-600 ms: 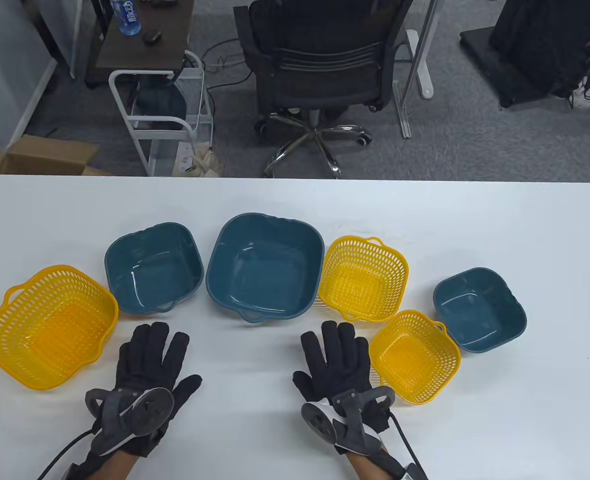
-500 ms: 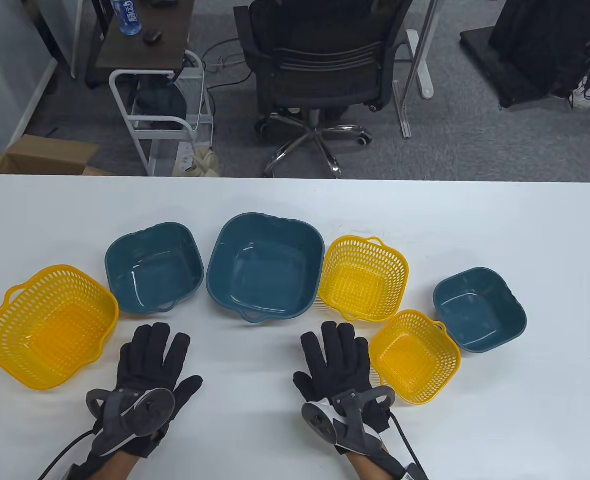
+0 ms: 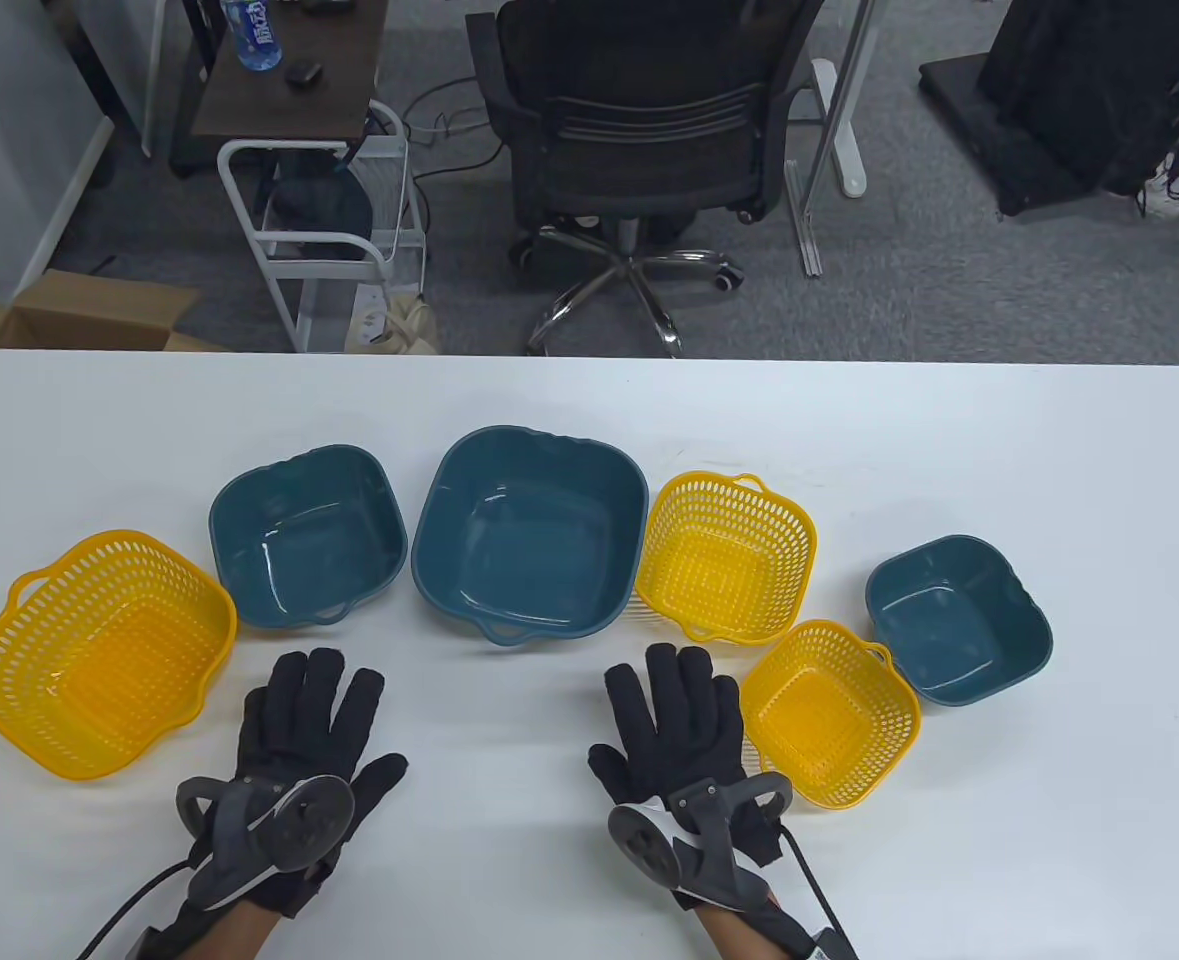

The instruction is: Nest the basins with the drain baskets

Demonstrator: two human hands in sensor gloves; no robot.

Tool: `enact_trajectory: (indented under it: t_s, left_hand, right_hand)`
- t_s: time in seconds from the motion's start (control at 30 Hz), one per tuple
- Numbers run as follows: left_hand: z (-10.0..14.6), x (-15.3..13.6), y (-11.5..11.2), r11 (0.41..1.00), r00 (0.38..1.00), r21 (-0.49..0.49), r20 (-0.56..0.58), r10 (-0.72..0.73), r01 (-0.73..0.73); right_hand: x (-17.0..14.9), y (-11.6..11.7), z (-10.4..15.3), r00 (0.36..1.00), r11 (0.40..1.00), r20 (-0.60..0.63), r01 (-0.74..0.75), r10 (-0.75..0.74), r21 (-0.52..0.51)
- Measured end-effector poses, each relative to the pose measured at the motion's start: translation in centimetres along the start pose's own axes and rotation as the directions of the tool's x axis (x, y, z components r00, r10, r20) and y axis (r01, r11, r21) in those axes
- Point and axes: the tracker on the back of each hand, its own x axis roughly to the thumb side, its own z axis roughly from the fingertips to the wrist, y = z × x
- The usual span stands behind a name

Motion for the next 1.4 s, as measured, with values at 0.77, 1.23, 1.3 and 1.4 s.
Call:
enact_trajectory:
  t_s: [0.77,1.23,1.3,1.4]
  left_hand:
    - [-0.4,-0.7,0.8,0.999,1.000,0.047,-0.016,0.004,-0.003]
    - [-0.3,-1.7,1.6,0.997,0.999,0.083,-0.043,0.011,-0.007]
    - [-0.3,-1.7,1.6,0.997,0.999,0.083,-0.043,0.011,-0.008]
    - [-0.3,-1.7,1.5,0.996,0.999,0.084,-0.035,0.008,-0.005]
  right_hand:
    - [1.4,-0.7,-5.6,0.985,0.987,0.165,-0.078,0.055,0.139]
    - [5.1,4.4,-16.0,0.968,0.870,0.233,-0.197,0.098,0.452]
    - [5.2,4.8,-16.3,0.968,0.867,0.228,-0.204,0.108,0.455]
    - [5.2,5.0,-16.4,0.970,0.887,0.225,-0.181,0.090,0.425]
